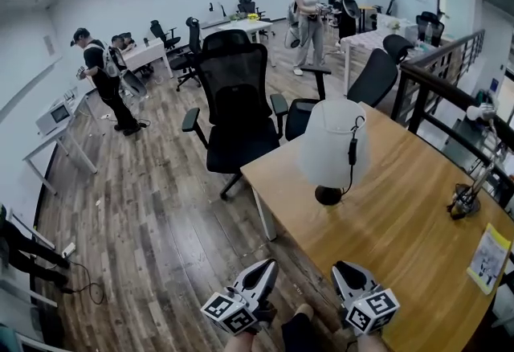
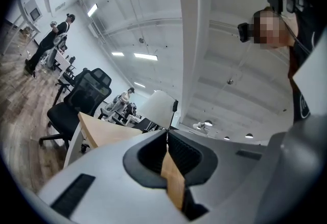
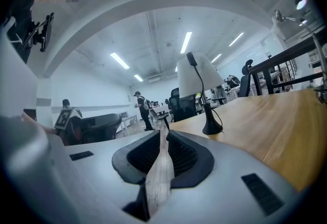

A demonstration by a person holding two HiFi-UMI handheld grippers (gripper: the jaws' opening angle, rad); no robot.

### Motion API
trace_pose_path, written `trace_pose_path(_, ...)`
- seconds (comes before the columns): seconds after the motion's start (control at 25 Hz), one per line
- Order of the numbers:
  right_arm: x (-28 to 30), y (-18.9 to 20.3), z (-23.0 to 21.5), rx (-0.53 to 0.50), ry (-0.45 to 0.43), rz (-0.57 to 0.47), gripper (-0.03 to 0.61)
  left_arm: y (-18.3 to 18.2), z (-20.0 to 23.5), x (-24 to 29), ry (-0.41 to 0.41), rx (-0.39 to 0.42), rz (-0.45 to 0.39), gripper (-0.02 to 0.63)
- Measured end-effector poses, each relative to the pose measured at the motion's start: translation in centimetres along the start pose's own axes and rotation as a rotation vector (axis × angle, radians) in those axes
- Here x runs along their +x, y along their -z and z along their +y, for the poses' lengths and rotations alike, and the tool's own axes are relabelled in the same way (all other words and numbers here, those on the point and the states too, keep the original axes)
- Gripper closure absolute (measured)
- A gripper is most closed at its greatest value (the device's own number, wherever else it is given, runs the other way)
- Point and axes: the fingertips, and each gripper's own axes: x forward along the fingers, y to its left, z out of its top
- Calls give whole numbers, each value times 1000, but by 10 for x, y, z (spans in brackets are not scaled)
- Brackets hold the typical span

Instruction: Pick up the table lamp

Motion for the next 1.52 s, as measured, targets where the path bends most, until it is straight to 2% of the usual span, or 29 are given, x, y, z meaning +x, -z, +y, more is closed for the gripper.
trace_pose_path(0.12, 20, 0, -7, 0, -10, 12, 514, -5, 11, 19, 4, -12, 7, 601)
trace_pose_path(0.6, 71, -8, -61, 36, 41, 25, 514, -5, 55, 86, 52, -73, 41, 601)
trace_pose_path(1.04, 99, -18, -95, 31, 72, 47, 514, -1, 68, 146, 139, -146, 95, 600)
trace_pose_path(1.16, 108, -20, -105, 32, 70, 41, 514, 1, 70, 162, 170, -203, 92, 600)
trace_pose_path(1.32, 118, -20, -113, 34, 66, 45, 514, 2, 76, 175, 231, -333, 46, 598)
trace_pose_path(1.36, 119, -21, -113, 32, 64, 45, 514, 4, 76, 179, 253, -366, 39, 581)
trace_pose_path(1.44, 121, -21, -114, 26, 60, 50, 514, 6, 76, 187, 297, -429, 27, 493)
trace_pose_path(1.52, 121, -19, -114, 21, 61, 63, 514, 6, 76, 194, 331, -489, 4, 479)
